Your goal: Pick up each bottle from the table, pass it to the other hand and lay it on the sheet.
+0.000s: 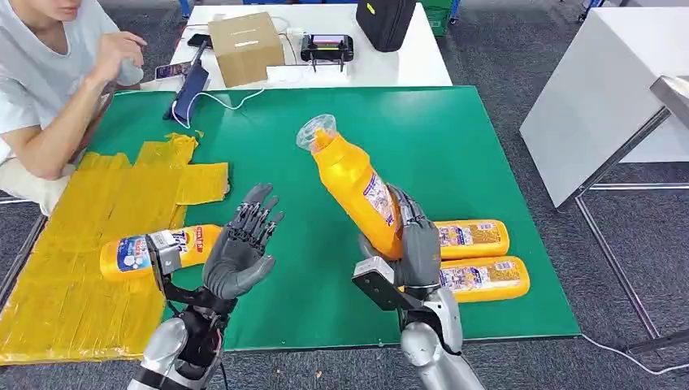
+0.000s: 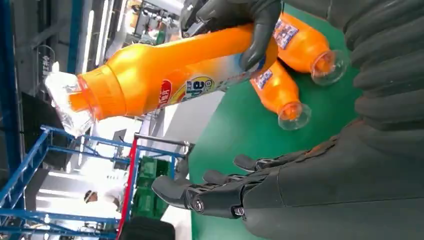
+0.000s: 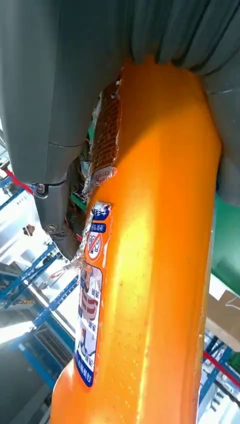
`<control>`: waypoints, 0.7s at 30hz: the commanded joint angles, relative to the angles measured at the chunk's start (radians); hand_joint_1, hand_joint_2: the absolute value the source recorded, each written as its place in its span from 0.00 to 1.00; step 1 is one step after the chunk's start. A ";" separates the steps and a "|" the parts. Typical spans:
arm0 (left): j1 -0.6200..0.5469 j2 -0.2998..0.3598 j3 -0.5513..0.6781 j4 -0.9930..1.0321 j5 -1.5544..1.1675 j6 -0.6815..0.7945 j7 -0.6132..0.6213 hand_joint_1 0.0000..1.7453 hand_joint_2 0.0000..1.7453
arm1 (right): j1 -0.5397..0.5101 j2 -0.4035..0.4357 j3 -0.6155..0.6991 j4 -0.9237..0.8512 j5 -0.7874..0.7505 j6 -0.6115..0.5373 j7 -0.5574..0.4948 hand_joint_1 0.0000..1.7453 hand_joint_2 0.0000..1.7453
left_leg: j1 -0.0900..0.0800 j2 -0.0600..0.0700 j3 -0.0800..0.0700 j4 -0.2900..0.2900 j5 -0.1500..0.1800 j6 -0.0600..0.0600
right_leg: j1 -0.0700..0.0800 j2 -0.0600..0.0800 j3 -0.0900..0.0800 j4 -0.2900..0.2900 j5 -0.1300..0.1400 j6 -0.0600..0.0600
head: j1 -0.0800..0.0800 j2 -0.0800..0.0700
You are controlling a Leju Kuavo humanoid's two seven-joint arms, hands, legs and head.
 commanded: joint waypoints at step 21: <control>-0.100 0.031 -0.033 0.147 0.004 0.077 -0.007 0.00 1.00 | -0.156 0.043 0.459 0.326 0.159 0.037 0.005 1.00 1.00 | 0.001 0.001 0.002 -0.001 -0.001 -0.001 | 0.000 0.004 0.002 -0.001 -0.001 -0.001 | 0.000 0.000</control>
